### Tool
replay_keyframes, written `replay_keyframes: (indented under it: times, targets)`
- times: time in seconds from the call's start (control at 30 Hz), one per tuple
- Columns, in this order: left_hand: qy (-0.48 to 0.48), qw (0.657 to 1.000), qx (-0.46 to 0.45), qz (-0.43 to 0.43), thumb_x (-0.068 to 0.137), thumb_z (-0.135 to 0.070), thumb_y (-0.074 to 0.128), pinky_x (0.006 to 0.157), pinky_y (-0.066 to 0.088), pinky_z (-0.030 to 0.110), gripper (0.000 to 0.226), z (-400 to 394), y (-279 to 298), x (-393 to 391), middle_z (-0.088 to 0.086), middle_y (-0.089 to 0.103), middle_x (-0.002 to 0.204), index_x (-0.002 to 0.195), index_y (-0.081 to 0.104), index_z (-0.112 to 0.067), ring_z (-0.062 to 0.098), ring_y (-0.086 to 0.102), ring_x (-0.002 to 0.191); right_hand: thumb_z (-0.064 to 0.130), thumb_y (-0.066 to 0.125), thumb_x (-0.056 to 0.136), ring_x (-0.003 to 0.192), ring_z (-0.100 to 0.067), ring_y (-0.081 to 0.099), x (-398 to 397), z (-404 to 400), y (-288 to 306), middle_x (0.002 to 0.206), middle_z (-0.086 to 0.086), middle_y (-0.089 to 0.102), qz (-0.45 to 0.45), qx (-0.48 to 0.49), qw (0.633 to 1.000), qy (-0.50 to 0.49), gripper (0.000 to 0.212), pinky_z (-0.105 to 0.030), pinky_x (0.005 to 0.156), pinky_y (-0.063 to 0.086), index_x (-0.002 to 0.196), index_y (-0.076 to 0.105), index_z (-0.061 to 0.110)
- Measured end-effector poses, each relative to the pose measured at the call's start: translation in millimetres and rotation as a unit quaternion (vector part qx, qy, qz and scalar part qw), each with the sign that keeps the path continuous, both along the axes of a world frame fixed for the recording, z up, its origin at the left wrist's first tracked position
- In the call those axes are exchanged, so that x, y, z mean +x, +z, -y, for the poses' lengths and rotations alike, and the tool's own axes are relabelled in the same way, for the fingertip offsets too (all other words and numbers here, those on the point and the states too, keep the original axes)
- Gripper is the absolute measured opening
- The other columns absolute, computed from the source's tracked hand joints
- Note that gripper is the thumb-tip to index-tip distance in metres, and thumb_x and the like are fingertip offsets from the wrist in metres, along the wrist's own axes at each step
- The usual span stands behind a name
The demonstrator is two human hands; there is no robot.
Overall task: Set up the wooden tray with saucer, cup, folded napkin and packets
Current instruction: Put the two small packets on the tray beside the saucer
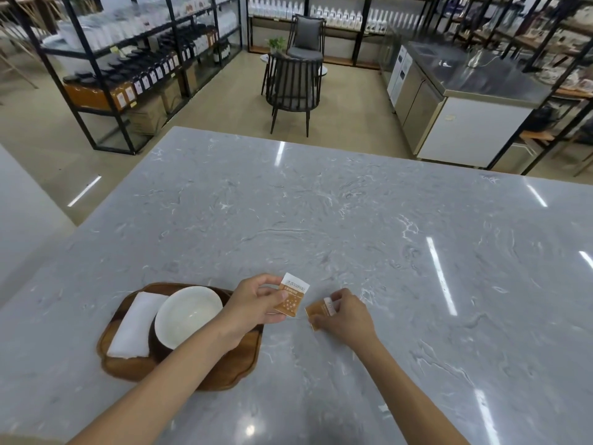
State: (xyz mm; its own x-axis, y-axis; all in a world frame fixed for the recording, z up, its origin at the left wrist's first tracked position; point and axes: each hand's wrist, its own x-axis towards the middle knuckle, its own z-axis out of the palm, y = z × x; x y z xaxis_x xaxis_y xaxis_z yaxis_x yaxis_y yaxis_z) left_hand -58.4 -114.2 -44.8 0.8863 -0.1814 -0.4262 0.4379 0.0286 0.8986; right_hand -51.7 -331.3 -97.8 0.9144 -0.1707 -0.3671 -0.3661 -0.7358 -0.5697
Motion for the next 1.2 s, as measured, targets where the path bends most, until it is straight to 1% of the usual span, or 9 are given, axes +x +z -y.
replay_keyframes:
  times: [0.07, 0.17, 0.27, 0.37, 0.43, 0.6, 0.83, 1.03, 1.2]
  targets:
    - [0.004, 1.000, 0.004, 0.004, 0.095, -0.008, 0.067, 0.074, 0.063, 0.030, 0.023, 1.4, -1.8, -2.2, 0.012, 0.079, 0.100, 0.117, 0.066, -0.012, 0.022, 0.078, 0.088, 0.032, 0.084, 0.070, 0.092, -0.017, 0.064, -1.9, 1.1, -0.7, 0.110, -0.003, 0.066, 0.030, 0.032, 0.999, -0.003, 0.049, -0.029, 0.073, 0.051, 0.112, 0.060, 0.022]
    - [0.014, 1.000, 0.016, 0.013, 0.095, -0.004, 0.065, 0.075, 0.063, 0.029, 0.026, 4.0, -4.5, -4.0, 0.013, 0.078, 0.103, 0.120, 0.064, -0.010, 0.021, 0.077, 0.088, 0.018, 0.068, 0.087, 0.104, -0.028, 0.063, -6.2, 6.0, 1.8, 0.120, -0.014, 0.061, 0.055, 0.067, 0.996, 0.010, 0.042, -0.036, 0.087, 0.053, 0.128, 0.056, 0.016]
    - [0.016, 0.999, 0.023, 0.019, 0.095, -0.001, 0.063, 0.080, 0.062, 0.031, 0.032, 5.3, -7.2, -4.8, 0.012, 0.077, 0.107, 0.125, 0.062, -0.010, 0.023, 0.076, 0.096, 0.013, 0.058, 0.094, 0.100, -0.025, 0.064, -12.7, 13.2, 10.6, 0.120, -0.015, 0.059, 0.044, 0.156, 0.987, 0.005, 0.034, -0.046, 0.088, 0.055, 0.126, 0.056, 0.020]
    - [0.014, 0.999, 0.026, 0.024, 0.095, 0.000, 0.063, 0.080, 0.062, 0.028, 0.035, 6.2, -9.2, -5.1, 0.011, 0.077, 0.108, 0.128, 0.062, -0.012, 0.023, 0.076, 0.097, 0.009, 0.053, 0.097, 0.095, -0.015, 0.066, -18.6, 20.2, 25.0, 0.118, -0.007, 0.064, 0.035, 0.256, 0.966, -0.005, 0.033, -0.032, 0.080, 0.056, 0.120, 0.060, 0.031]
    - [0.016, 0.999, 0.028, 0.027, 0.094, -0.001, 0.064, 0.078, 0.062, 0.027, 0.036, 8.6, -9.7, -5.3, 0.009, 0.078, 0.107, 0.128, 0.063, -0.012, 0.022, 0.076, 0.096, 0.009, 0.058, 0.097, 0.090, -0.009, 0.071, -20.0, 23.8, 33.9, 0.112, 0.000, 0.067, 0.040, 0.307, 0.951, 0.002, 0.035, -0.026, 0.078, 0.059, 0.122, 0.060, 0.035]
    - [0.029, 0.999, 0.018, 0.040, 0.093, -0.004, 0.067, 0.072, 0.062, 0.023, 0.031, 17.0, -5.4, -5.7, 0.007, 0.080, 0.101, 0.123, 0.066, -0.013, 0.022, 0.077, 0.094, 0.012, 0.077, 0.088, 0.084, -0.018, 0.075, -16.3, 19.0, 50.9, 0.098, -0.001, 0.075, 0.065, 0.379, 0.923, -0.009, 0.031, -0.032, 0.076, 0.063, 0.115, 0.067, 0.024]
    - [0.035, 0.997, -0.023, 0.068, 0.095, -0.013, 0.067, 0.086, 0.061, 0.030, 0.027, 23.6, 2.0, -7.1, 0.008, 0.079, 0.107, 0.122, 0.069, -0.015, 0.021, 0.076, 0.099, 0.008, 0.072, 0.092, 0.083, -0.013, 0.076, -7.6, -7.6, 58.6, 0.110, -0.007, 0.069, 0.095, 0.405, 0.910, -0.009, 0.025, -0.027, 0.071, 0.062, 0.114, 0.067, 0.020]
    - [0.072, 0.993, -0.029, 0.092, 0.090, 0.000, 0.070, 0.093, 0.059, 0.039, 0.033, 21.1, -4.3, -29.0, 0.010, 0.078, 0.111, 0.121, 0.071, -0.012, 0.027, 0.074, 0.104, 0.011, 0.074, 0.091, 0.086, -0.016, 0.075, -9.4, -24.3, 56.1, 0.106, -0.014, 0.074, 0.060, 0.436, 0.898, 0.015, 0.025, -0.030, 0.073, 0.062, 0.115, 0.066, 0.017]
    - [0.114, 0.989, -0.021, 0.093, 0.089, 0.001, 0.069, 0.078, 0.058, 0.022, 0.031, 15.8, -19.7, -54.4, 0.010, 0.078, 0.106, 0.115, 0.075, -0.016, 0.017, 0.073, 0.095, 0.011, 0.074, 0.092, 0.085, -0.019, 0.077, -16.3, -28.7, 44.1, 0.087, -0.005, 0.078, 0.021, 0.443, 0.896, 0.026, 0.020, -0.027, 0.076, 0.062, 0.111, 0.074, 0.014]
